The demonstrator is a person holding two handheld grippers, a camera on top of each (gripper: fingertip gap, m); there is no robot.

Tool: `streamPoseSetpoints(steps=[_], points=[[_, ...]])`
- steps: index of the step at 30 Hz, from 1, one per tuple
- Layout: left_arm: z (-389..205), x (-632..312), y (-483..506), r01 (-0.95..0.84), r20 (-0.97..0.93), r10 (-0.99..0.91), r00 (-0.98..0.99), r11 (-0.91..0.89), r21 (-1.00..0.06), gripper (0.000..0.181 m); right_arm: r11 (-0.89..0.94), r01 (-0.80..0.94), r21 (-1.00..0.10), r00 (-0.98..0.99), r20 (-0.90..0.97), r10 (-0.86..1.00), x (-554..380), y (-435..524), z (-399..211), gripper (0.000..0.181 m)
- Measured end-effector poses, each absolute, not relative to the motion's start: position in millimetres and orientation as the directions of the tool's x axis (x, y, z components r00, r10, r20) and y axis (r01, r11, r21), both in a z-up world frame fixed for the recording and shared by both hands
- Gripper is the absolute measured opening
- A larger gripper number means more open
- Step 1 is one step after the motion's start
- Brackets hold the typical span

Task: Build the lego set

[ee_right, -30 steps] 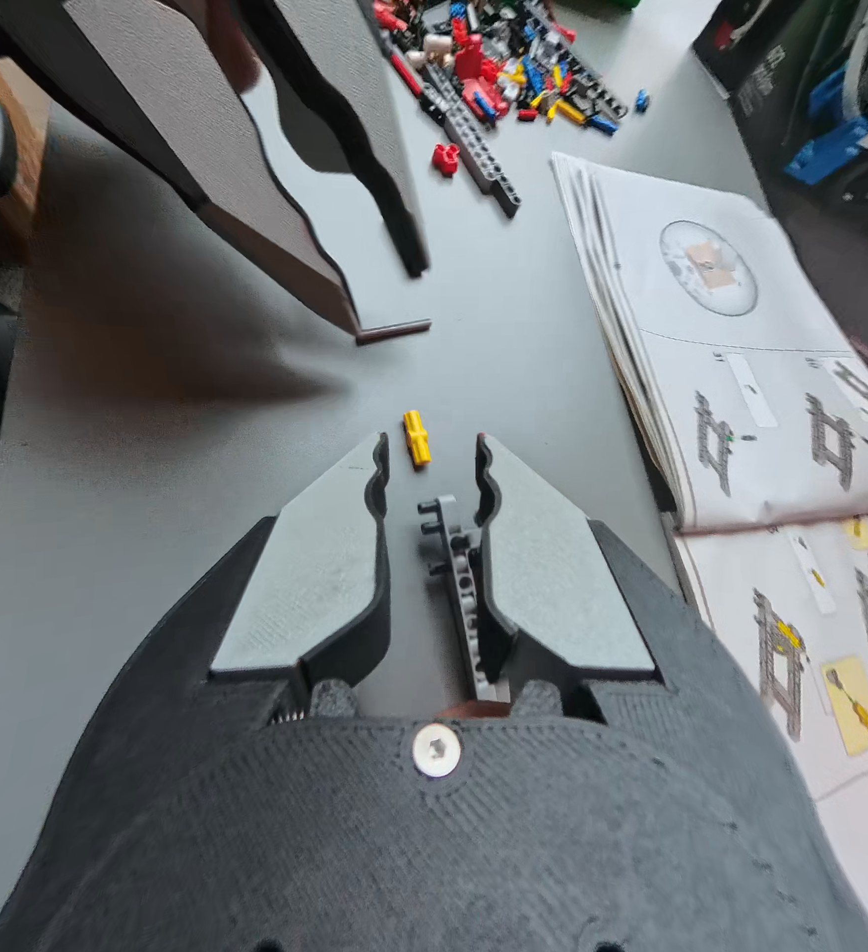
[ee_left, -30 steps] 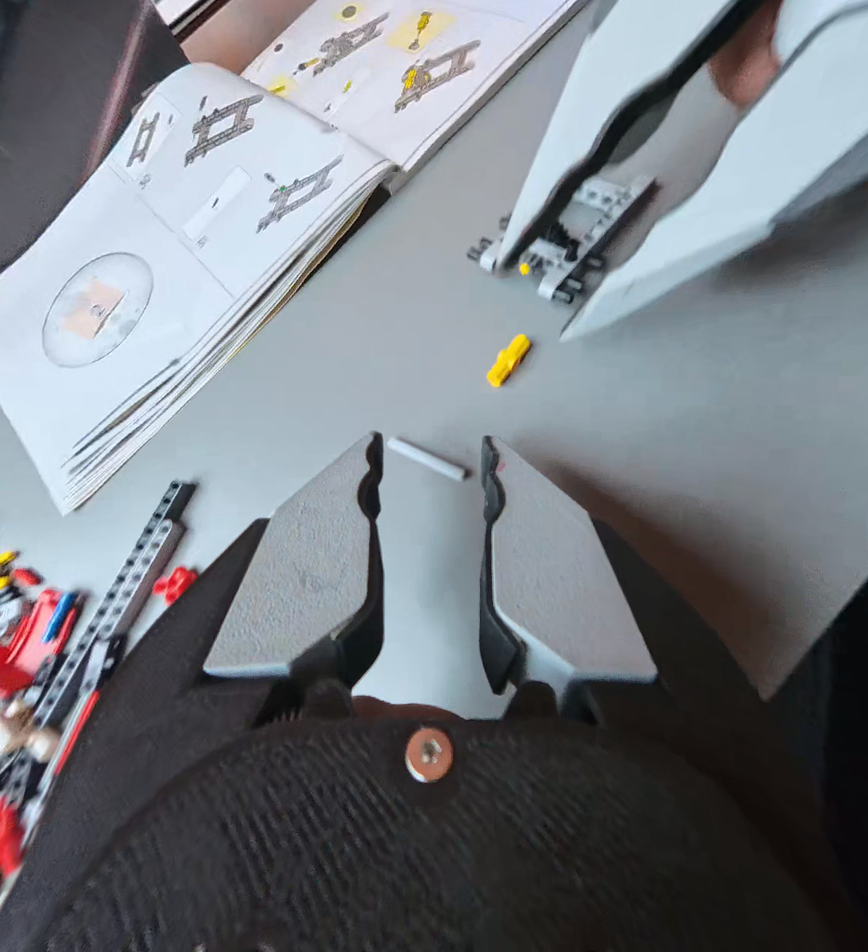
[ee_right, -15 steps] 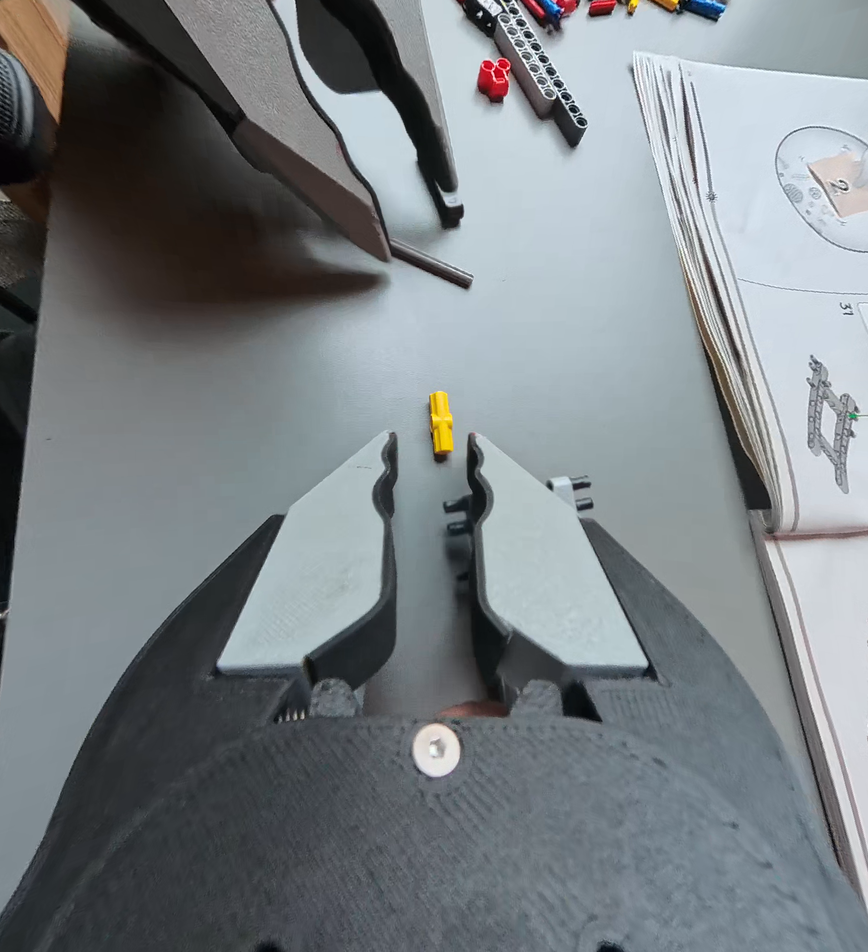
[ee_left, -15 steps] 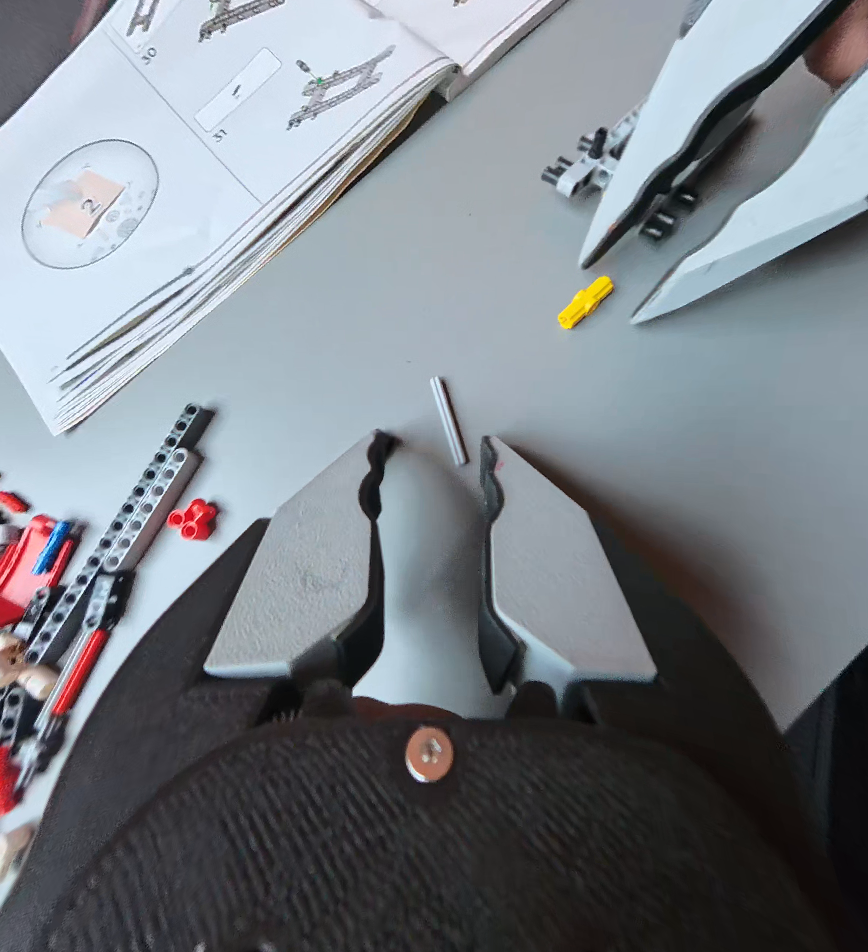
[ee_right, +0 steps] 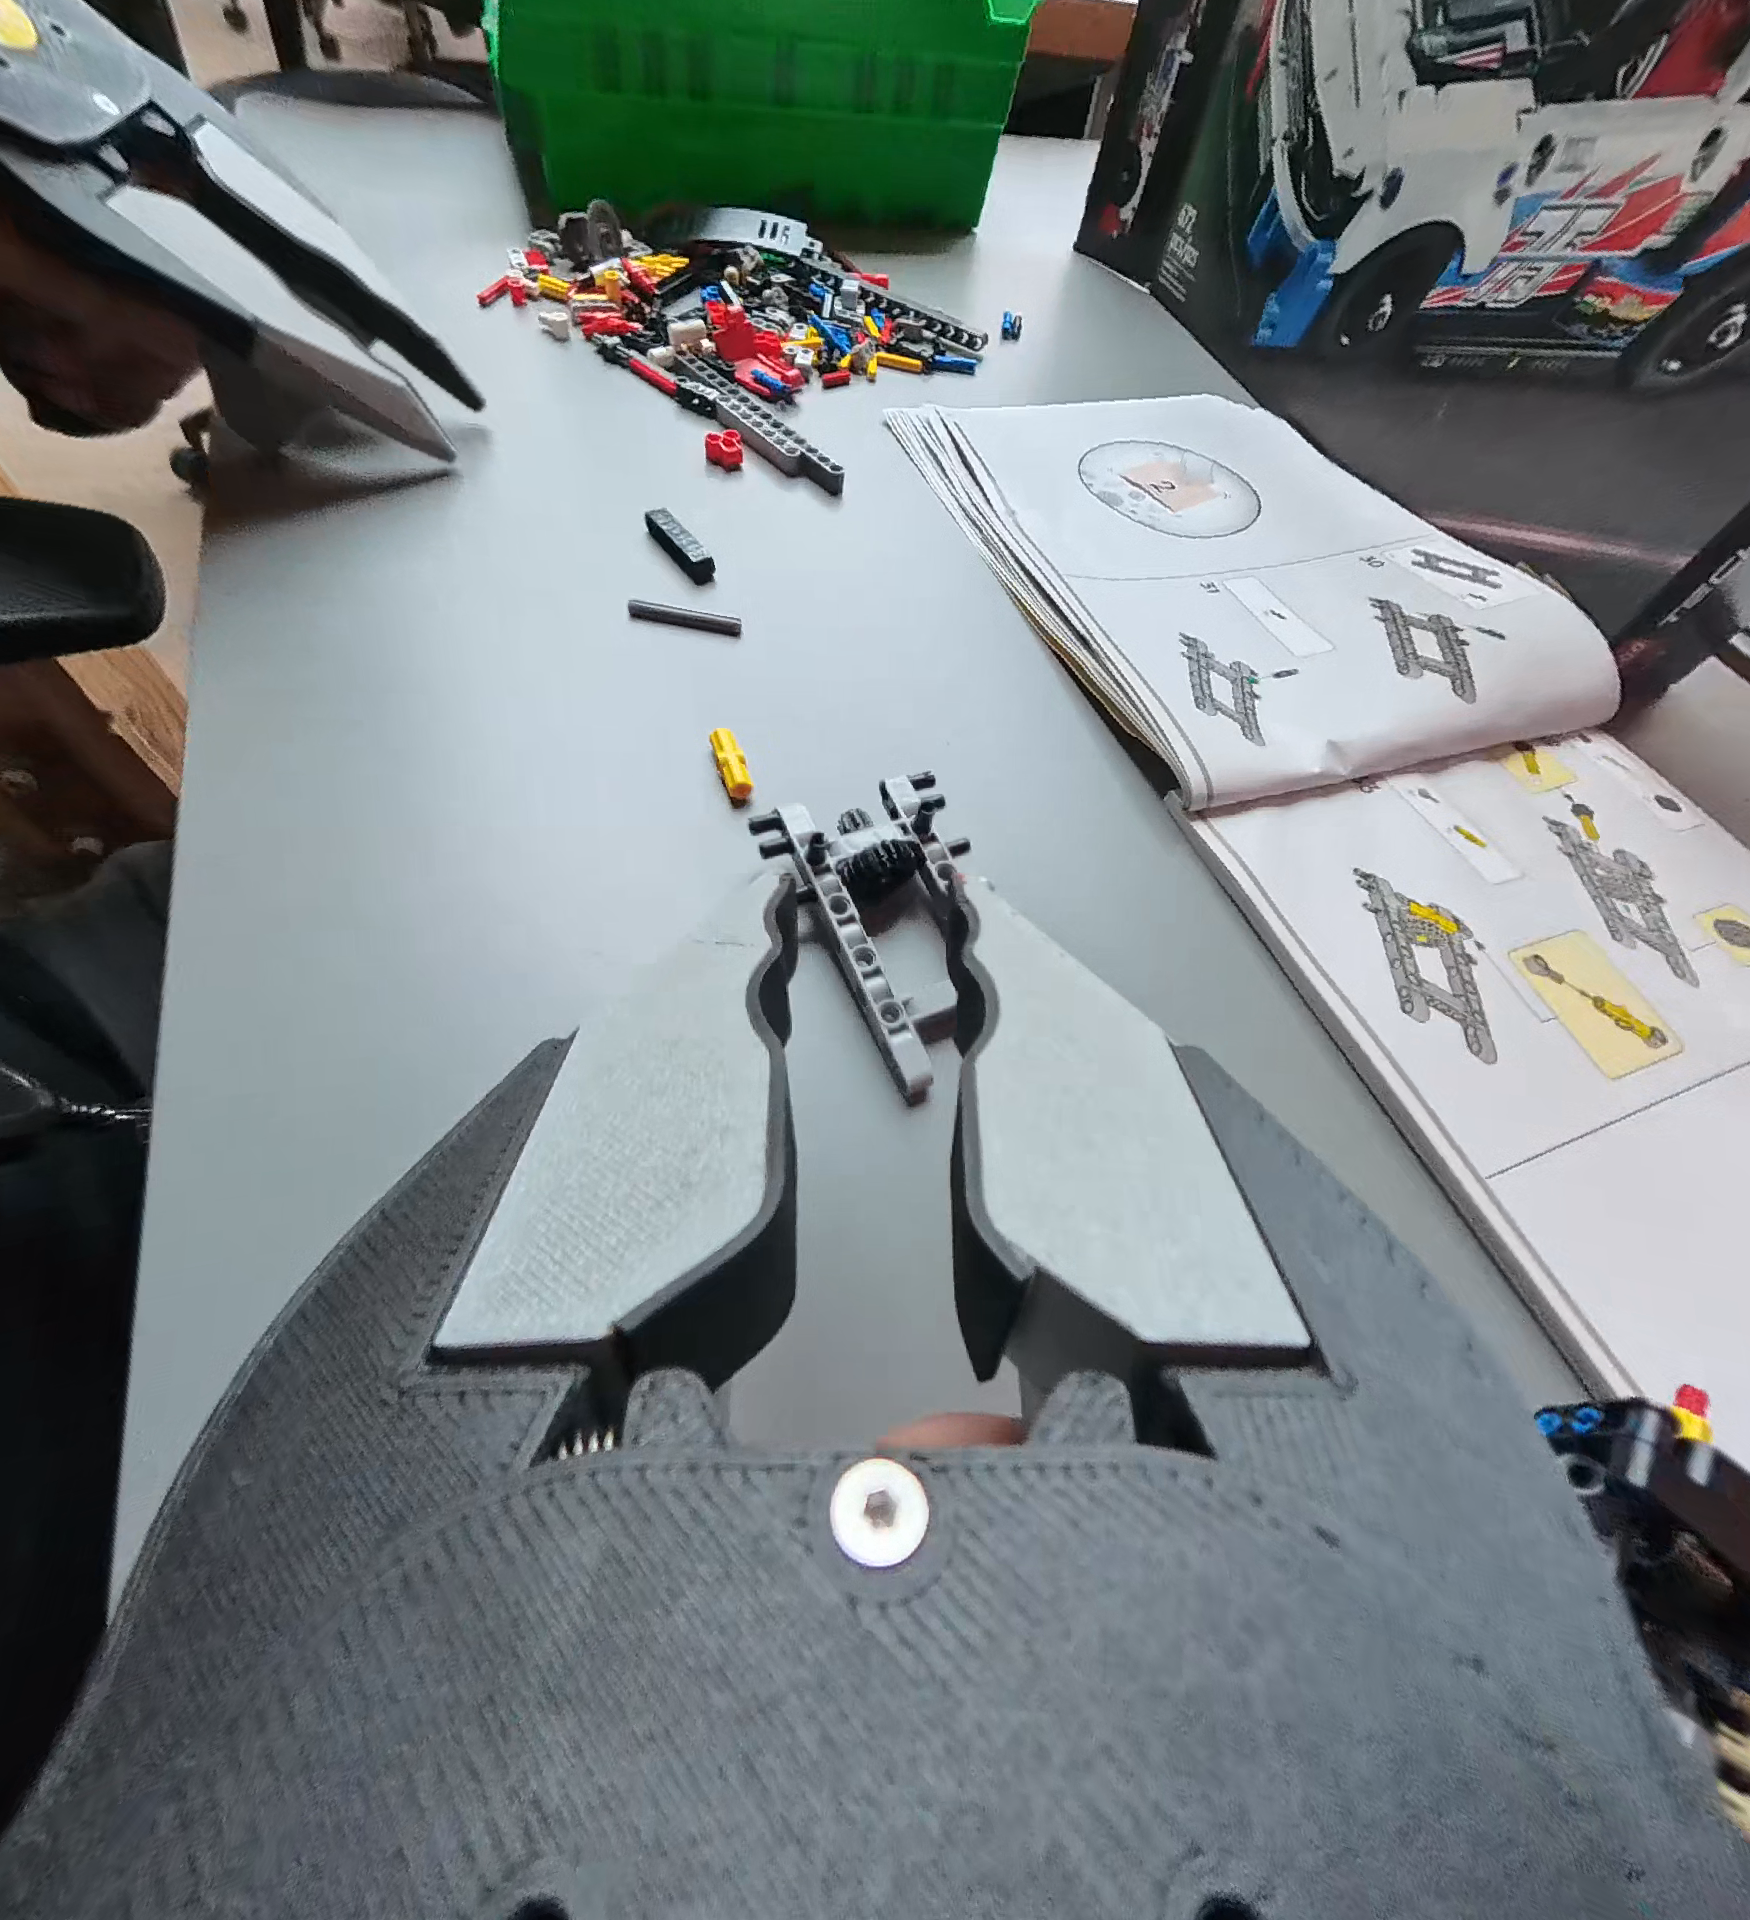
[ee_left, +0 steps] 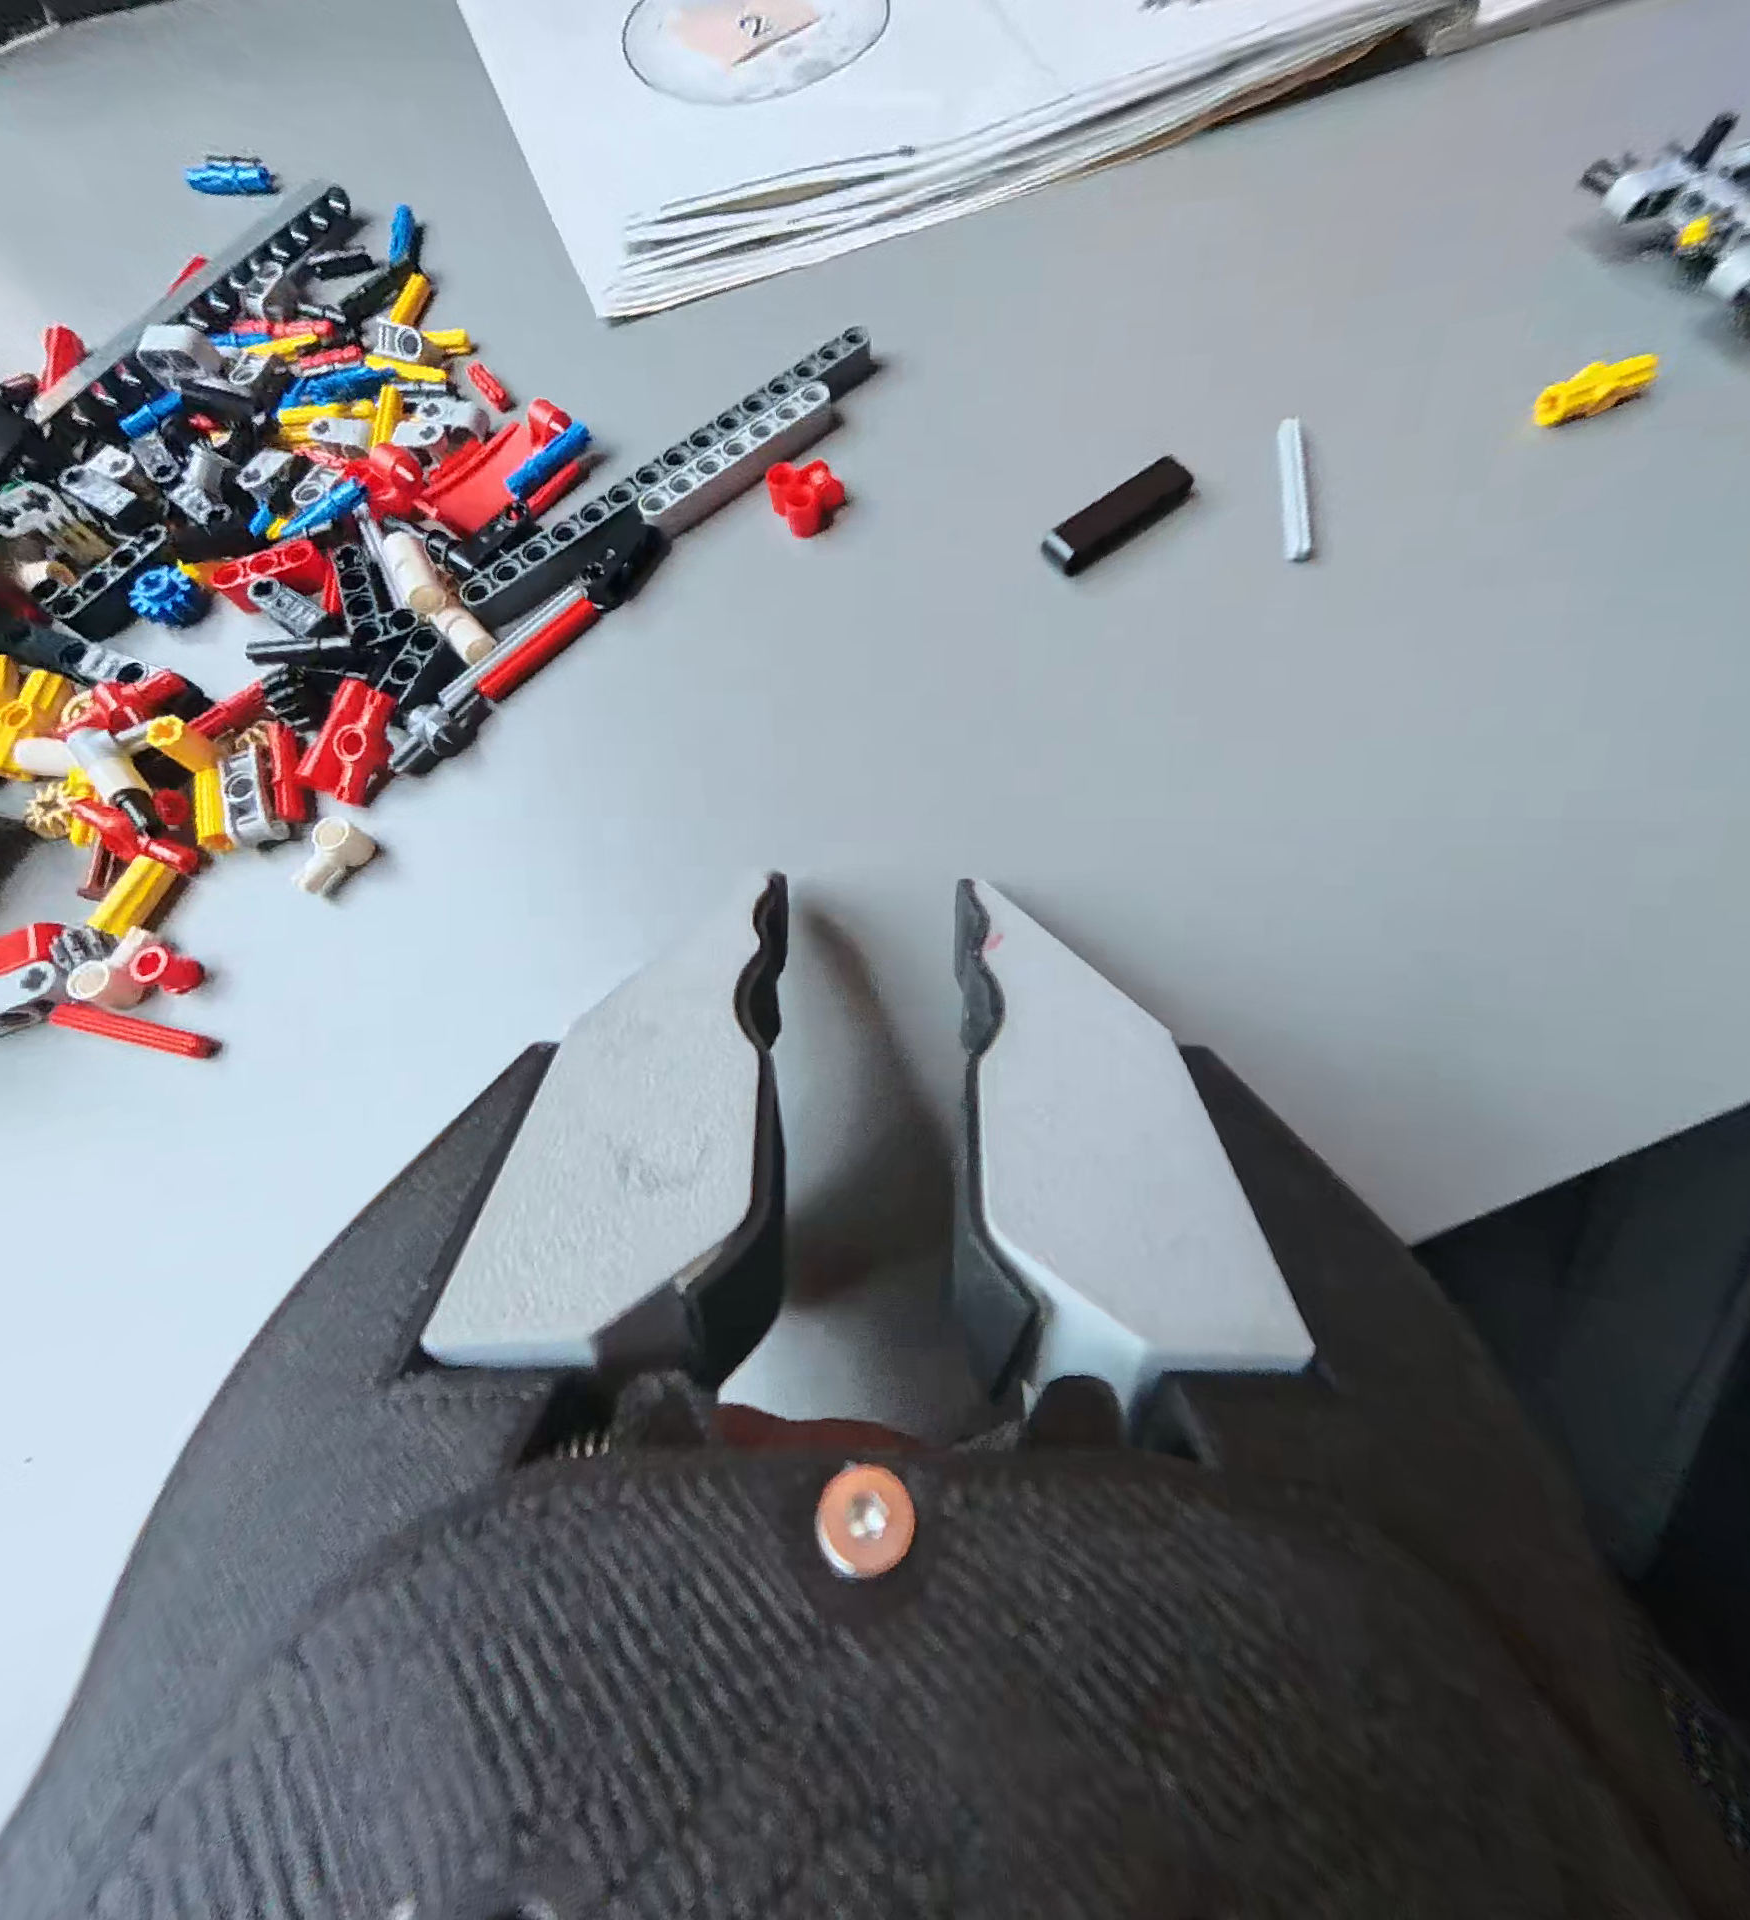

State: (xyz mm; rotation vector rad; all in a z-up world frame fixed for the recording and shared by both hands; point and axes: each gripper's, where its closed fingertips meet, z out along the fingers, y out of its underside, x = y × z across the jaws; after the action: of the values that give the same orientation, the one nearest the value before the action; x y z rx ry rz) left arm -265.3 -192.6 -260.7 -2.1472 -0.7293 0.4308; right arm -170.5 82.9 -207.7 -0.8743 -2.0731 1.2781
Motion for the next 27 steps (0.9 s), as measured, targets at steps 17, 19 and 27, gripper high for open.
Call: streamPoseSetpoints(steps=[17, 19, 27], points=[[-257.6, -278.7, -196.0, 0.376, -0.015, 0.673, 0.739, -0.430, -0.821, 0.026, 0.480, 0.183, -0.858, -0.640, 0.267, 0.720, -174.0, 70.7, -227.5, 0.025], [-257.2, -282.3, -200.8, 0.385, -0.016, 0.691, 0.722, -0.421, -0.821, 0.016, 0.462, 0.196, -0.865, -0.641, 0.244, 0.728, -175.2, 72.0, -227.0, 0.026], [-241.0, -295.9, -217.3, 0.425, 0.043, 0.730, 0.682, -0.348, -0.836, 0.000, 0.411, 0.222, -0.884, -0.643, 0.185, 0.743, -177.3, 75.1, -224.5, 0.026]])
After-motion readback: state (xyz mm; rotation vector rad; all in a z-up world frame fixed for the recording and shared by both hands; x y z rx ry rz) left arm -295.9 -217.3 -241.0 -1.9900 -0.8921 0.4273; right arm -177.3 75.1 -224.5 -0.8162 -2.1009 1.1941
